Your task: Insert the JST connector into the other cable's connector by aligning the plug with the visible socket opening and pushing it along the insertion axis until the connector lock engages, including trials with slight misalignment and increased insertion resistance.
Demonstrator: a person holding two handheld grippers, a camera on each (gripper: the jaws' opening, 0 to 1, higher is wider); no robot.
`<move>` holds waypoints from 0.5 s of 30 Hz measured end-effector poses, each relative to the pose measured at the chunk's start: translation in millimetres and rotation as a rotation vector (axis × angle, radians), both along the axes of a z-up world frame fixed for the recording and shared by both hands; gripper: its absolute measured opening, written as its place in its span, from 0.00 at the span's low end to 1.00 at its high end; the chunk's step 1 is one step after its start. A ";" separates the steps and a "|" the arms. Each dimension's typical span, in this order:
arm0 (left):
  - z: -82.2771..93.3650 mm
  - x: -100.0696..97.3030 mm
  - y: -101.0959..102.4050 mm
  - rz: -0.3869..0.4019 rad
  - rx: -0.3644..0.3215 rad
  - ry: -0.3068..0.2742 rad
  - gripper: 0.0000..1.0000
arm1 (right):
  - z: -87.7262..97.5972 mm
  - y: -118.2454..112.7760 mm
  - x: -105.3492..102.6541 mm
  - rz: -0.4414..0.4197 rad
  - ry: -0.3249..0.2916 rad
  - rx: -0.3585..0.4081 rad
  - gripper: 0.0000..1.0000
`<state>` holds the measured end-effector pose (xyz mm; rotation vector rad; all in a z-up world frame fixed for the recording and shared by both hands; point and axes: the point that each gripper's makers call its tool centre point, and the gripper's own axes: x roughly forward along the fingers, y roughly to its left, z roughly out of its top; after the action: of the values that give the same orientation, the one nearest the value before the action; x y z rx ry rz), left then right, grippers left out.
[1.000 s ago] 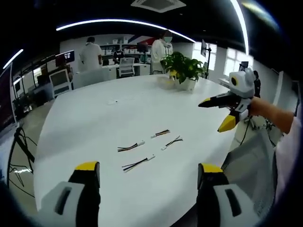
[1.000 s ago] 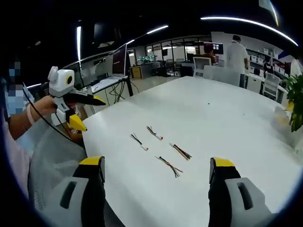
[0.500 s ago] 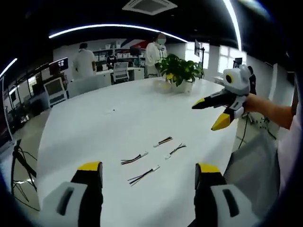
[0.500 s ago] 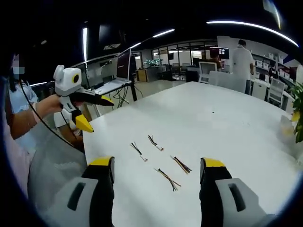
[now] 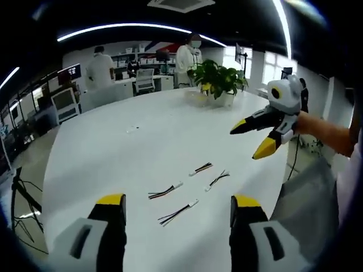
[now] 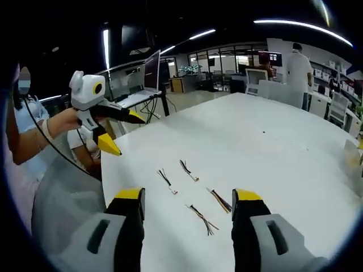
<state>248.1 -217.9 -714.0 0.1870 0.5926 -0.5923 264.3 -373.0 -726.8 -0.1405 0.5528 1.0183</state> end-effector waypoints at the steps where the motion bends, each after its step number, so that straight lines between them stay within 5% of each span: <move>1: -0.1 1.1 -0.1 -0.002 0.003 0.000 0.70 | -0.6 0.5 0.9 0.002 0.000 -0.002 0.59; 10: 0.6 20.5 -2.7 -0.011 -0.007 -0.004 0.68 | -2.2 6.8 11.3 0.020 -0.016 -0.002 0.56; 15: -10.7 27.5 -5.1 -0.044 0.053 0.009 0.66 | -4.9 7.2 20.4 0.010 -0.012 0.003 0.52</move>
<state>275.7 -223.0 -724.7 0.2474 0.6140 -0.6203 284.7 -365.9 -731.8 -0.1462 0.5404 1.0270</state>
